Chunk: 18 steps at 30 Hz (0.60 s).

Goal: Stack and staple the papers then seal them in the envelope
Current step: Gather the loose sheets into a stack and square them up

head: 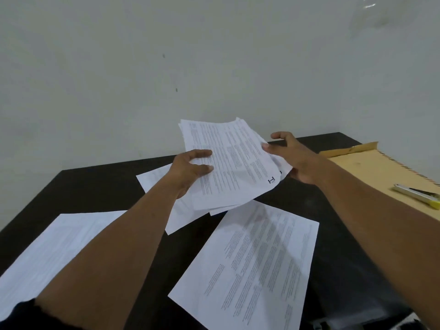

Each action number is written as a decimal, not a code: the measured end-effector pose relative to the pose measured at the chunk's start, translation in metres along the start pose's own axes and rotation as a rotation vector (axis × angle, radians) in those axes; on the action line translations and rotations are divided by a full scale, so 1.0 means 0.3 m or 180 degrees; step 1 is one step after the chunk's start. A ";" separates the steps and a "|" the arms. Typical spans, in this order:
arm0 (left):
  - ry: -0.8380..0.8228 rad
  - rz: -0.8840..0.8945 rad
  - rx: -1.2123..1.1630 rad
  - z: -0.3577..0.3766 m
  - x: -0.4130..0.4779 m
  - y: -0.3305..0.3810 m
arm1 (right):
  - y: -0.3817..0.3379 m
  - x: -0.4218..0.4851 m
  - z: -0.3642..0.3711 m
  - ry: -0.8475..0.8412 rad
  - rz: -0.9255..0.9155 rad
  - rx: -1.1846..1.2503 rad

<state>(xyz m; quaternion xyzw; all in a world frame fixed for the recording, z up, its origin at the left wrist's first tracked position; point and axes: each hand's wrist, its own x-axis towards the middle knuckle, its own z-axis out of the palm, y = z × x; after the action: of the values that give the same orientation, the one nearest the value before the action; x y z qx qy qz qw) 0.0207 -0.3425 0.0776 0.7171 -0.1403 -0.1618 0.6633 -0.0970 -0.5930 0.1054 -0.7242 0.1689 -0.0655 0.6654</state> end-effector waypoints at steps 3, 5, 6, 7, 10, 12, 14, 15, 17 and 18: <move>0.0171 -0.0006 -0.0059 -0.088 -0.025 0.015 | -0.005 0.041 0.115 -0.0179 -0.0200 -0.0503; 0.0214 -0.0151 -0.0087 -0.156 -0.048 0.013 | -0.011 0.066 0.211 -0.0175 -0.0397 -0.0618; 0.0251 -0.0213 -0.0049 -0.191 -0.060 0.008 | -0.014 0.074 0.260 -0.0218 -0.0443 -0.0561; 0.0310 -0.0251 0.0003 -0.226 -0.071 0.001 | -0.015 0.084 0.307 -0.0301 -0.0439 -0.0470; 0.0634 -0.0228 0.0187 -0.336 -0.104 -0.028 | 0.015 0.129 0.408 -0.0452 -0.0254 -0.0181; 0.0846 -0.0180 0.0226 -0.410 -0.121 -0.050 | 0.051 0.164 0.440 -0.0159 -0.0239 -0.0191; 0.0963 -0.0200 0.0080 -0.473 -0.135 -0.070 | 0.113 0.210 0.443 0.0145 -0.0377 -0.1079; 0.0987 -0.0235 -0.0035 -0.497 -0.138 -0.080 | 0.153 0.232 0.445 0.0039 -0.0424 -0.1844; 0.0986 -0.0271 -0.0238 -0.528 -0.141 -0.093 | 0.223 0.255 0.472 -0.0323 -0.0336 -0.3151; 0.0998 -0.0280 -0.0270 -0.537 -0.141 -0.097 | 0.249 0.266 0.489 -0.0311 -0.0296 -0.3454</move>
<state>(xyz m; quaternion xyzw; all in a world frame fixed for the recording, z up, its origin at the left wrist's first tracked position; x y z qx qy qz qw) 0.0494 -0.1767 0.0614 0.7104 0.0034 -0.0825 0.6990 0.0127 -0.4857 0.0059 -0.9724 0.1151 0.0354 0.1997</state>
